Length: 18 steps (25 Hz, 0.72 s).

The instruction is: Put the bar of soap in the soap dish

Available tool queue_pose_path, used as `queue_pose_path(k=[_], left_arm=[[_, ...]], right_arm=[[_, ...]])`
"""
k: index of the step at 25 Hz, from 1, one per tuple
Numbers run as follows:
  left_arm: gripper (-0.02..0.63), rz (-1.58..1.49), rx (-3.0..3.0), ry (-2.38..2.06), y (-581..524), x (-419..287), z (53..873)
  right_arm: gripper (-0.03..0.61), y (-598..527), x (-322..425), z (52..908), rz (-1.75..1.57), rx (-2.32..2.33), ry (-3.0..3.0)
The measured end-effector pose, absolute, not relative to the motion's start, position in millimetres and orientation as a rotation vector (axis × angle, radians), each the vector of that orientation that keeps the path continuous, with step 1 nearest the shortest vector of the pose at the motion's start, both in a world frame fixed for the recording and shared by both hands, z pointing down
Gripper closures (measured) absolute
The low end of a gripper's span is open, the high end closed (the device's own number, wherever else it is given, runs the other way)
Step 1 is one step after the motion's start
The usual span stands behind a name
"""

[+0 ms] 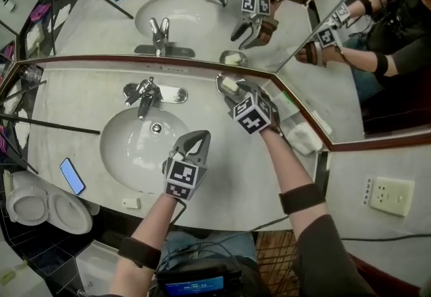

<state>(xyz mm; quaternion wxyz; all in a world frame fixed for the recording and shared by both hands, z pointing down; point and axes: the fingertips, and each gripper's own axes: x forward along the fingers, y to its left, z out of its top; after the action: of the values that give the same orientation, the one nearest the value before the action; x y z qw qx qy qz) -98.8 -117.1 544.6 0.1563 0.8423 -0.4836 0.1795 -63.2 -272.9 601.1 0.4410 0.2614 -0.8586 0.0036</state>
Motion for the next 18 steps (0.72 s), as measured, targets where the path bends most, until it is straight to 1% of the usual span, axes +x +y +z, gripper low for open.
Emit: queue_pose_path(k=[7,12,13,14,15,16,18], left_arm=[[0.612,0.501,2.387,-1.405,-125,-110,555],[0.612,0.491,2.378,-1.404,-128,-112,556],[0.612,0.49,2.376,-1.403,-128,-112,557],[0.612,0.489,2.375,-1.404,-129,-113,557],[0.612,0.489,2.373,-1.404,-129,-113,558],[0.612,0.489,2.371,-1.404,-130,-113,558],[0.612,0.491,2.369,-1.402,-129,-111,560]], right_arm=[[0.331,-306,-69,619,0.089,0.67,-2.106],[0.335,-307,-73,635,0.158,0.62,-2.087],[0.341,-306,-75,637,0.16,0.6,-2.086],[0.368,-305,-77,638,0.155,0.587,-2.085],[0.419,-305,-78,638,0.142,0.581,-2.084],[0.431,-306,-78,638,0.126,0.58,-2.083],[0.431,-305,-78,638,0.11,0.574,-2.085]])
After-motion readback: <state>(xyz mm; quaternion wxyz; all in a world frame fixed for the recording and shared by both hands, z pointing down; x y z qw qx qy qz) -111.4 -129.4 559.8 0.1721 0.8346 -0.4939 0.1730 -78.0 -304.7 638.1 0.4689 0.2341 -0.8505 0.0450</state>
